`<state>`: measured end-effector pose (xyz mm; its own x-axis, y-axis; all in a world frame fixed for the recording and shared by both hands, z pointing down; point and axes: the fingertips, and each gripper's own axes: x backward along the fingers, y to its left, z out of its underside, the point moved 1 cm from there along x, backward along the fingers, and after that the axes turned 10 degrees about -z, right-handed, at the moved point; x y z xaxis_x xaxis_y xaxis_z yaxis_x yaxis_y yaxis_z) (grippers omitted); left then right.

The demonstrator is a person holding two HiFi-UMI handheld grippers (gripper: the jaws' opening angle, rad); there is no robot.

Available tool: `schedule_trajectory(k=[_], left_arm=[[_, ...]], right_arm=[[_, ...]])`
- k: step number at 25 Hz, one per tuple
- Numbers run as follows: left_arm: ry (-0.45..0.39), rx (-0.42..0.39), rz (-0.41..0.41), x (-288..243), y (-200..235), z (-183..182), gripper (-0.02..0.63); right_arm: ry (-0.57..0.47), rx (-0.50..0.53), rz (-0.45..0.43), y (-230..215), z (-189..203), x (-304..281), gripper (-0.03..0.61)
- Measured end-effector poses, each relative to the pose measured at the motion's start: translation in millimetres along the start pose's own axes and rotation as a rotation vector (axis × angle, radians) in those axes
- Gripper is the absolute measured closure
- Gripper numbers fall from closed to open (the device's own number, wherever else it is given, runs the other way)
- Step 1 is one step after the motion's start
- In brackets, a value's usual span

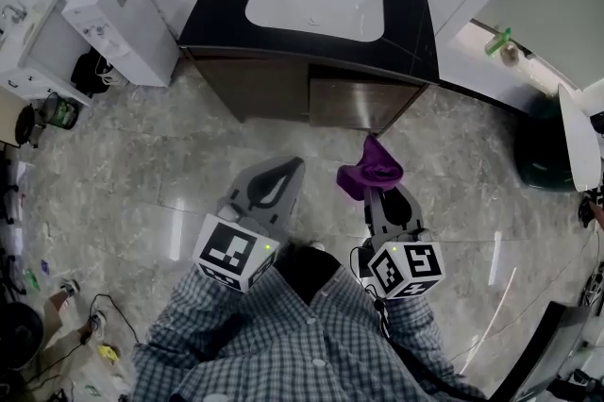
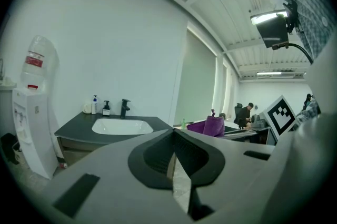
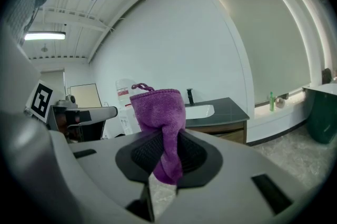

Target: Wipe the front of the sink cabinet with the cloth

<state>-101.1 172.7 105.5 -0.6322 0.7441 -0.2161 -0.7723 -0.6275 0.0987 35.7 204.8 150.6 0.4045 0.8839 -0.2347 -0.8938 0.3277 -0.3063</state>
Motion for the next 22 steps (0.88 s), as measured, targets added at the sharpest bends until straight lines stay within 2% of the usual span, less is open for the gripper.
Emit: schedule_trajectory(k=[22], left_arm=[[-0.009, 0.003, -0.017, 10, 3, 2, 0.603]], right_arm=[[0.007, -0.015, -0.016, 7, 4, -1, 0.505]])
